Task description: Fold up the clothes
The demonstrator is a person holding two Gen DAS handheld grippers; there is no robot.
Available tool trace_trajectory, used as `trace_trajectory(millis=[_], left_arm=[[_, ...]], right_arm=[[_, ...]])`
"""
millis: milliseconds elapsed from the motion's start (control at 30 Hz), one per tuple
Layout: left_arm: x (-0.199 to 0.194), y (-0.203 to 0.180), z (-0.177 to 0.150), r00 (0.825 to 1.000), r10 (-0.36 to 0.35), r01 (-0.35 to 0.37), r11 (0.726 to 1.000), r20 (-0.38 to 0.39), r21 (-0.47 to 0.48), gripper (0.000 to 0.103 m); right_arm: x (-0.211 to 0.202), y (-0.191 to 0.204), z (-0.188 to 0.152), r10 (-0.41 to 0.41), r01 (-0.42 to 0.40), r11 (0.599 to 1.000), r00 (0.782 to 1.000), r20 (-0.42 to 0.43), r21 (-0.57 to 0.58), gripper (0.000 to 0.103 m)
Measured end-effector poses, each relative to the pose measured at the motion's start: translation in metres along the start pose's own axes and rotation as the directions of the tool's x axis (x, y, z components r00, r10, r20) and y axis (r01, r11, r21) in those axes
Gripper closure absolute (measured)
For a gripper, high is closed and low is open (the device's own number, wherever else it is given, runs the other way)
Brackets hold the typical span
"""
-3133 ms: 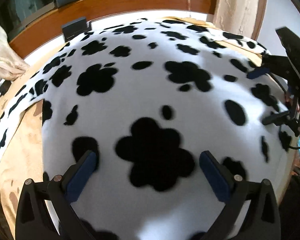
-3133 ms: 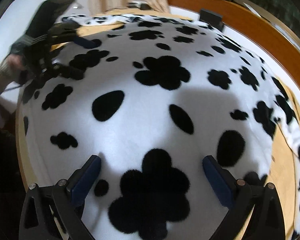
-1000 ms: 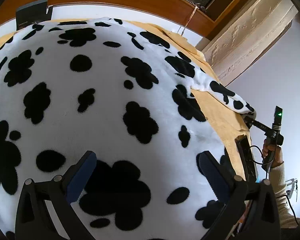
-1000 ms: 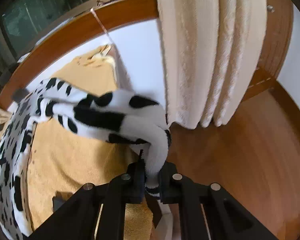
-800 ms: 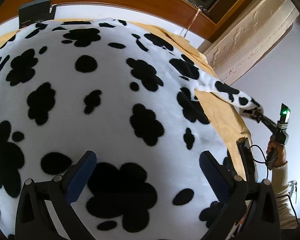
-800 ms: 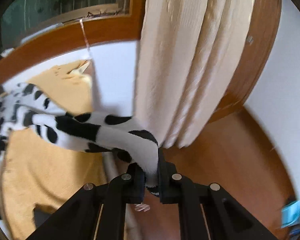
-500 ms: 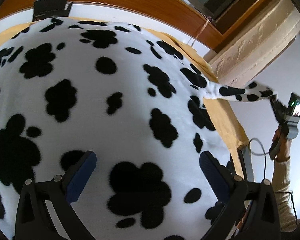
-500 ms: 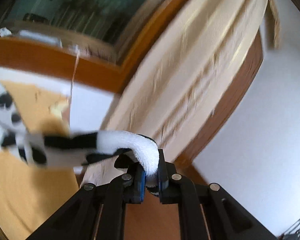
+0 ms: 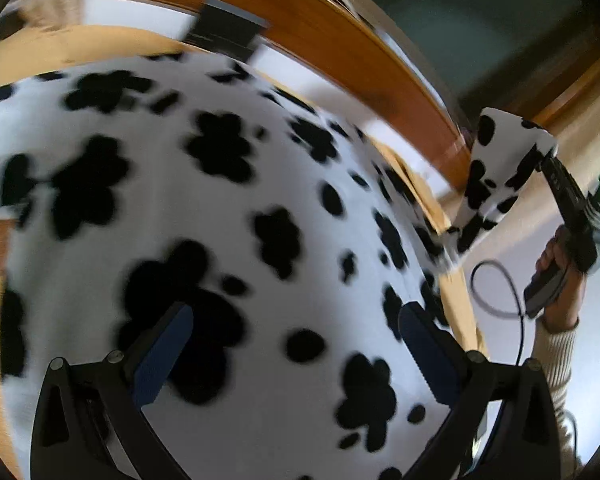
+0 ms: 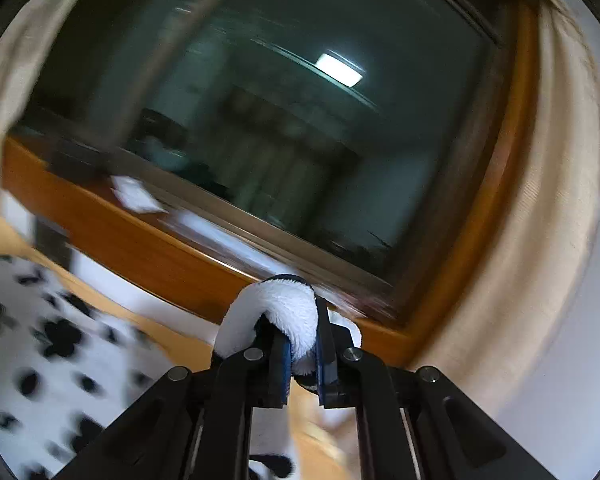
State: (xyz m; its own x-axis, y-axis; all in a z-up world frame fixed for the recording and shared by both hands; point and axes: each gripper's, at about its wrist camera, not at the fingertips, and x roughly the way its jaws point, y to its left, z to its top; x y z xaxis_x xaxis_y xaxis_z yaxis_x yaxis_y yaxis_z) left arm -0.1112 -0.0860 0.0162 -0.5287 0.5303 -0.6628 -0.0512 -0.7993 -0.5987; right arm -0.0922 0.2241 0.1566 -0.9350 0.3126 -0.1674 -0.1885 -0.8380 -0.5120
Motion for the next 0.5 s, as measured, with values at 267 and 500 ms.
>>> trace_trajectory(millis=[267,500], left_arm=[[-0.027,0.055,0.010,0.992,0.036,-0.016,0.987,0.123,-0.158,0.000],[-0.031,0.062,0.012,0.990,0.035,-0.011,0.985,0.136,-0.173,0.000]], right_arm=[[-0.003,0.159,0.029,0.340,-0.337,0.927,0.940,-0.010,-0.167,0.093],[-0.011,0.247,-0.013,0.545,-0.583,0.773,0.812,-0.209,-0.251,0.093]])
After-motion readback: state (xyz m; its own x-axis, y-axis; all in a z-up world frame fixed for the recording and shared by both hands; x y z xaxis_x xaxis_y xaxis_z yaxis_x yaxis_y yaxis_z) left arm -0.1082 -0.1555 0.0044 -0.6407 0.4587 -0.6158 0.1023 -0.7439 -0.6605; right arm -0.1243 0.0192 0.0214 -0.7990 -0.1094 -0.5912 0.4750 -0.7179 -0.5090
